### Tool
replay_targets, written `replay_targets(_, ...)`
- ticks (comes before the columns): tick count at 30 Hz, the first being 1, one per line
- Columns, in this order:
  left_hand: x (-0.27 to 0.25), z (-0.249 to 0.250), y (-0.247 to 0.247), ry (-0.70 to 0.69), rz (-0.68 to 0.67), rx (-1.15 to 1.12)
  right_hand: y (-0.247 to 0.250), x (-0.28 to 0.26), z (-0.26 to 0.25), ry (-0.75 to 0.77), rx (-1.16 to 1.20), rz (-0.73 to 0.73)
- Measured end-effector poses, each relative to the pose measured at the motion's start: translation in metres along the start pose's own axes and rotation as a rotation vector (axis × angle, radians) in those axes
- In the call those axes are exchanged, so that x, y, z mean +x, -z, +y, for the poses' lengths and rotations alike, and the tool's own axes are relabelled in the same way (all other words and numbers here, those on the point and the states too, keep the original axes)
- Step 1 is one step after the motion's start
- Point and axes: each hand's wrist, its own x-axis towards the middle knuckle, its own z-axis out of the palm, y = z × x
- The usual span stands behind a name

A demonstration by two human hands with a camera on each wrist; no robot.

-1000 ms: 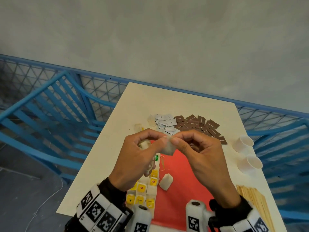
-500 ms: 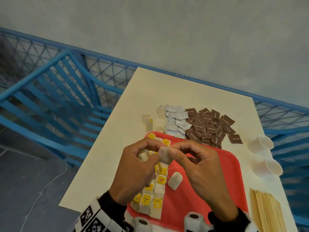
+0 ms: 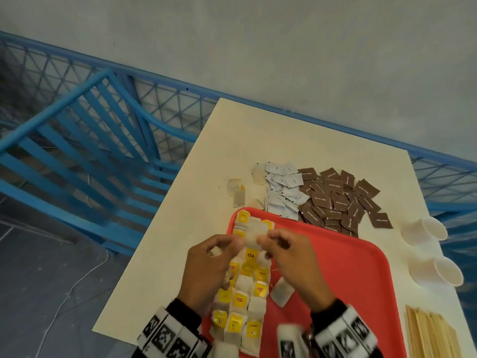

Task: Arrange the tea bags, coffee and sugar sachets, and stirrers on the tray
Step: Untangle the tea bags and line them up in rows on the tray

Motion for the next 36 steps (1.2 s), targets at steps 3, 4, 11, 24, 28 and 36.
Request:
replay_targets(3, 0.008, 0.001, 0.015, 0.068, 0.045, -0.030, 0.004, 0.059, 0.021, -0.132, -0.083, 0.078)
replay_targets(4, 0.006, 0.001, 0.020, 0.092, 0.032, -0.032, 0.004, 0.076, 0.028, -0.176, -0.096, 0.098)
replay_targets(11, -0.009, -0.001, 0.036, 0.142, 0.051, 0.041, -0.012, 0.123, 0.056, -0.282, -0.354, 0.127)
replay_targets(24, -0.007, 0.003, 0.033, 0.102, 0.032, 0.141, -0.001, 0.109, 0.053, -0.162, -0.582, 0.105)
replay_targets(28, -0.004, 0.010, 0.029, 0.029, -0.012, 0.201, -0.001, 0.121, 0.045, -0.128, -0.584, 0.131)
replay_targets(36, -0.006, 0.013, 0.034, 0.008, 0.000, 0.282, -0.011, 0.132, 0.046, 0.023, -0.815, 0.060)
